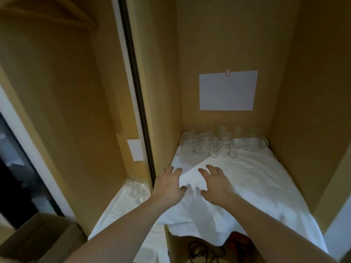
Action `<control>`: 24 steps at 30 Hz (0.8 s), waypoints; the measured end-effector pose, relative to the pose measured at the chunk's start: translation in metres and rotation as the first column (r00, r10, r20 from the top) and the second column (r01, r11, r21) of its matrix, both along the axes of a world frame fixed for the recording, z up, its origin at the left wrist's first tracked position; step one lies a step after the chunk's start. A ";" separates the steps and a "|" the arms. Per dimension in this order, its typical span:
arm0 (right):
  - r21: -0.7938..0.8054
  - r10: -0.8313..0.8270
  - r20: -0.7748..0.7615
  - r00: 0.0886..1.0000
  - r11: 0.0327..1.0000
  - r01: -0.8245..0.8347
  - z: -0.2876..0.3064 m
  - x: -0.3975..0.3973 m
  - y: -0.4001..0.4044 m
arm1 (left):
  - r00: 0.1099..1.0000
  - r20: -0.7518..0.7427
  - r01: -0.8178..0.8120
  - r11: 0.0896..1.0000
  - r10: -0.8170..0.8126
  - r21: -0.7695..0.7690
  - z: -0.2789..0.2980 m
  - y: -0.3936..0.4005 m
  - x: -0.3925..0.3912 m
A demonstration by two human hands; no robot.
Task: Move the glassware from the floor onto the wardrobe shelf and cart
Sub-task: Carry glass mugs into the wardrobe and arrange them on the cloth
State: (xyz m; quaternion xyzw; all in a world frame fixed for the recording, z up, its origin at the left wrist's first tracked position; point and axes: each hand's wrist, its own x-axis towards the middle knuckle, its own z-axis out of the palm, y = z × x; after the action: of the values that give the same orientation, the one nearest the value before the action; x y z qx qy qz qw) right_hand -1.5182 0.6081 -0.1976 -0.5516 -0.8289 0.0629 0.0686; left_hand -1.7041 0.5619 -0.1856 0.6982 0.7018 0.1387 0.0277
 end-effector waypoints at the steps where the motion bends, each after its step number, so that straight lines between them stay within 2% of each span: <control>1: -0.006 0.006 0.006 1.000 1.000 -0.006 -0.001 -0.015 -0.010 | 1.000 -0.009 0.003 1.000 -0.003 -0.004 -0.002 -0.010 -0.016; 6: -0.021 0.037 -0.008 0.999 0.999 -0.037 -0.007 -0.100 -0.058 | 0.999 0.020 -0.037 0.999 0.037 -0.019 -0.006 -0.059 -0.107; 14: -0.137 0.070 -0.058 0.996 0.988 -0.078 -0.034 -0.233 -0.123 | 0.989 0.022 -0.143 0.984 0.146 -0.105 -0.026 -0.125 -0.248; 18: -0.193 0.096 -0.020 0.995 0.976 -0.098 -0.048 -0.276 -0.145 | 0.977 0.066 -0.187 0.965 0.202 -0.184 -0.043 -0.148 -0.293; 24: -0.221 0.144 0.035 0.989 0.966 -0.133 -0.056 -0.324 -0.146 | 0.959 0.113 -0.234 0.952 0.259 -0.198 -0.059 -0.163 -0.336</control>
State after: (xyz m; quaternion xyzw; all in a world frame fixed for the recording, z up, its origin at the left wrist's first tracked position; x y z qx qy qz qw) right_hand -1.8423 0.4618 -0.2533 -0.4979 -0.8550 0.1441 -0.0180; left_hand -2.0404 0.3988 -0.2448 0.5882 0.7897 0.1242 0.1222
